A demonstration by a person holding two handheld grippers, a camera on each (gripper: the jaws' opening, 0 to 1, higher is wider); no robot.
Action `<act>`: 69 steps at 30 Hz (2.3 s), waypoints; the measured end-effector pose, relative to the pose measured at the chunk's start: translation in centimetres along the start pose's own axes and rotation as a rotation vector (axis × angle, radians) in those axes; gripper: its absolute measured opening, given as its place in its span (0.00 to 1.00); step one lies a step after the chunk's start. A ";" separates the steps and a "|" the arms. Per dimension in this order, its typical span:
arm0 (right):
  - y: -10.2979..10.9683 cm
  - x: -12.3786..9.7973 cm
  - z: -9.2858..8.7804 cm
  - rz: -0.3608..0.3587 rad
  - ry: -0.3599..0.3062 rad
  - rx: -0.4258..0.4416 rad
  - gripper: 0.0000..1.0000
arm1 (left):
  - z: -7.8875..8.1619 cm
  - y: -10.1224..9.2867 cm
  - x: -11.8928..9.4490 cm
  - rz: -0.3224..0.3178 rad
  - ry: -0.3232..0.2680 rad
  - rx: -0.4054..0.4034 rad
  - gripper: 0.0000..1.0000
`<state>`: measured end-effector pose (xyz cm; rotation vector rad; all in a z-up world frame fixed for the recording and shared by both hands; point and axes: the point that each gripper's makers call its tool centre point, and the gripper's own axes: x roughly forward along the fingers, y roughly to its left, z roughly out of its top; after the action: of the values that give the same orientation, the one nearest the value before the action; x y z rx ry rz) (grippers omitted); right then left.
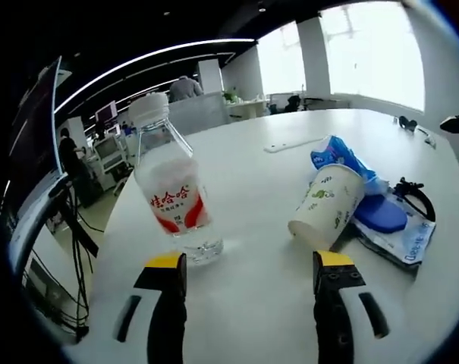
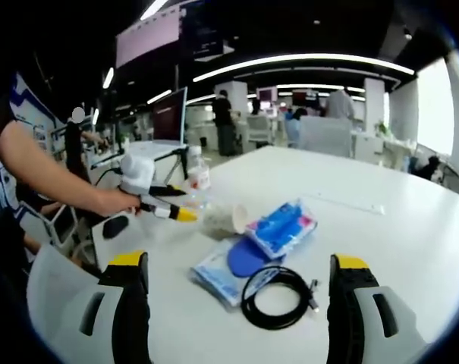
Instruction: Arrange the tabletop items into an orderly group along one side of the table until the central work area is clear of visible clutter.
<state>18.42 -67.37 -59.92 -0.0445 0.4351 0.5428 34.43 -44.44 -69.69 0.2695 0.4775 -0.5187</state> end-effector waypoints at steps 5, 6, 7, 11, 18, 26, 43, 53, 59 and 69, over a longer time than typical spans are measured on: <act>0.5 0.1 -0.4 0.015 0.008 -0.001 0.97 | 0.1 -1.0 -0.3 -0.035 -0.008 0.047 0.63; 0.6 0.1 -0.4 0.016 0.009 -0.003 0.97 | 0.2 -1.2 -0.3 -0.040 -0.010 0.051 0.62; 0.6 0.1 -0.3 0.016 0.009 -0.002 0.97 | 0.2 -1.4 -0.4 -0.046 -0.011 0.054 0.62; 0.6 0.0 -0.2 0.016 0.002 0.002 0.97 | 0.6 -2.5 -0.3 -0.085 -0.018 0.087 0.61; 0.5 -0.4 -0.5 0.009 0.001 0.011 0.96 | 1.6 -3.8 0.0 -0.119 -0.034 0.144 0.57; 0.1 -0.7 -1.2 -0.001 0.007 0.031 0.96 | 2.5 -4.7 0.5 -0.150 -0.031 0.194 0.59; -1.1 -1.7 -1.8 -0.025 0.012 0.039 0.97 | 4.6 -7.0 2.2 -0.225 -0.024 0.272 0.74; -1.8 -2.2 -1.8 -0.048 0.001 0.061 0.96 | 5.7 -7.9 3.1 -0.250 -0.020 0.294 0.81; -1.9 -2.4 -2.0 -0.053 -0.003 0.068 0.96 | 5.6 -8.9 3.5 -0.290 0.005 0.336 0.79; -2.3 -2.8 -2.0 -0.064 -0.015 0.085 0.96 | 4.7 -10.8 4.1 -0.375 0.071 0.448 0.70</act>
<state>16.66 -71.04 -60.70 0.0273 0.4399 0.4605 33.59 -56.89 -69.06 0.6354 0.4795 -0.9867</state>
